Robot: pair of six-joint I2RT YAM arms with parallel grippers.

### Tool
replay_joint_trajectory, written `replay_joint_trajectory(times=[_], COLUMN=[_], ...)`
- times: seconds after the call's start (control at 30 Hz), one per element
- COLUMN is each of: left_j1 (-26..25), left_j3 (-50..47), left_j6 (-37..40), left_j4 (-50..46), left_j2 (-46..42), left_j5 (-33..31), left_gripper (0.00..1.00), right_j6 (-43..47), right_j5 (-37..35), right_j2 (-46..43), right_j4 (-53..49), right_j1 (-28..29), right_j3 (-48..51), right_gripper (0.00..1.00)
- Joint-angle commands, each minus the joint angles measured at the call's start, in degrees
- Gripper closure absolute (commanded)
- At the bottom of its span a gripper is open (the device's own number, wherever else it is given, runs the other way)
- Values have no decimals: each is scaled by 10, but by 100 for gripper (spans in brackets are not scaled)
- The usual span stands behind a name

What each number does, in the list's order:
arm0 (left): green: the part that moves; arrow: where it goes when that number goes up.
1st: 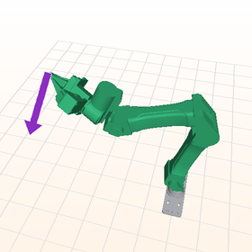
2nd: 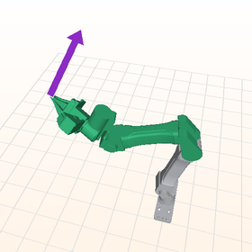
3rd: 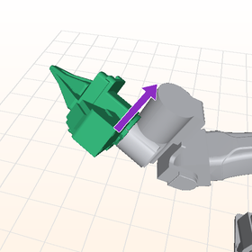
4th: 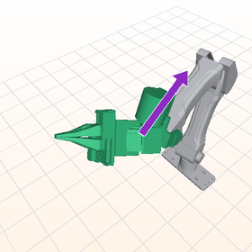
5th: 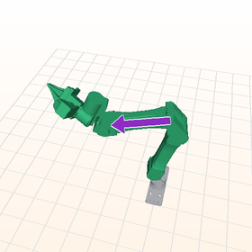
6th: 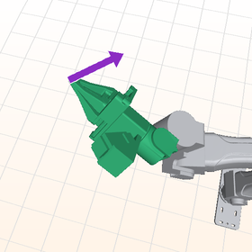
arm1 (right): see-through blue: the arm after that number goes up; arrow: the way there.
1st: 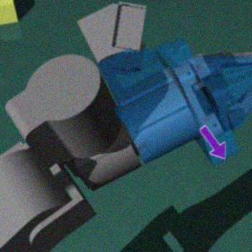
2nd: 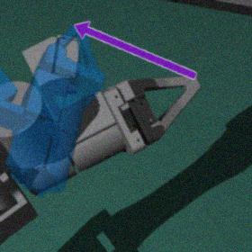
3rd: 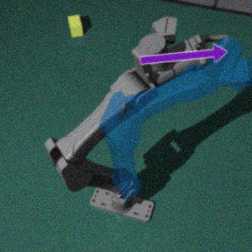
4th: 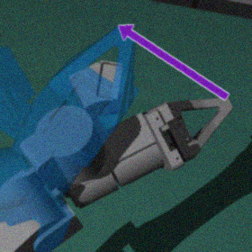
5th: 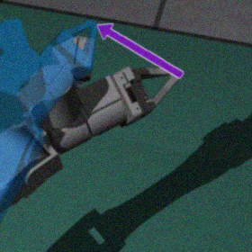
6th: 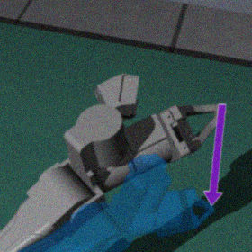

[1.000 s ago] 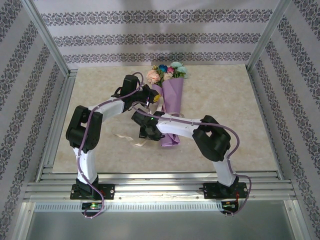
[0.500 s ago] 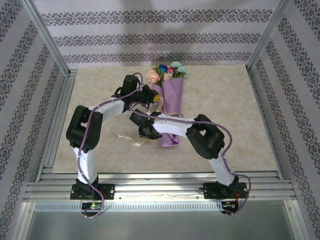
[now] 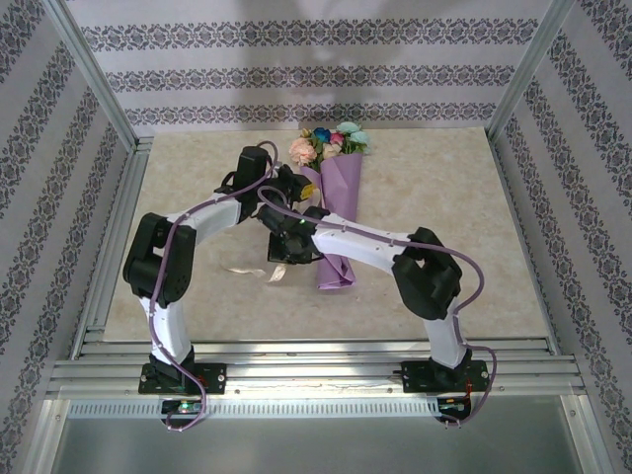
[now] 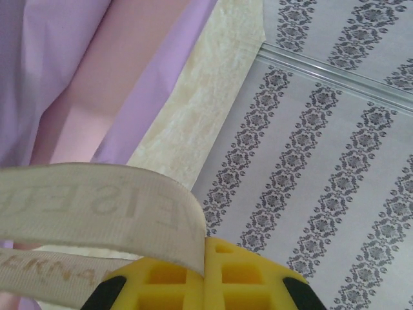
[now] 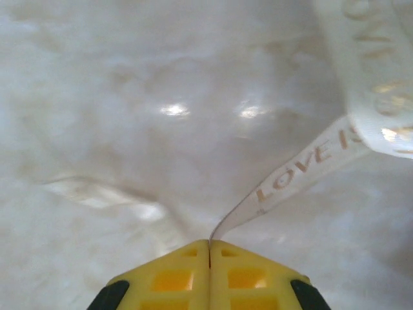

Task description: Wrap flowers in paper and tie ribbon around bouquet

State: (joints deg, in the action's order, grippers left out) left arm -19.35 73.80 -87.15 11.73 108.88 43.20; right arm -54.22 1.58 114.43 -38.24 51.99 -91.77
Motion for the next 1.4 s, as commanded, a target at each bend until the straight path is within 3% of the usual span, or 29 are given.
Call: replay_joint_trajectory(times=[0.0, 0.3, 0.57, 0.9, 1.23, 1.37], left_j1=[-1, -8, -9, -35, -56, -63], left_j3=[-23, -47, -35, -33, -29, -28], left_j6=[-7, -35, -42, -50, -44, -48], left_j4=[9, 27, 17, 16, 1, -3], left_j2=[-23, -40, -52, -39, -33, -33], left_j5=[14, 25, 27, 29, 29, 27], left_gripper=[100, 100, 100, 100, 100, 100], right_j6=[65, 118, 138, 154, 190, 206], right_j5=[70, 165, 230, 381, 445, 436], right_j2=[-28, -22, -90, -199, -255, -269], right_j4=[-16, 18, 63, 1, -110, -131], right_j1=[-19, -31, -44, -131, -246, -286], right_j3=[-25, -65, -21, 98, 159, 188], right_gripper=[100, 100, 100, 100, 100, 100])
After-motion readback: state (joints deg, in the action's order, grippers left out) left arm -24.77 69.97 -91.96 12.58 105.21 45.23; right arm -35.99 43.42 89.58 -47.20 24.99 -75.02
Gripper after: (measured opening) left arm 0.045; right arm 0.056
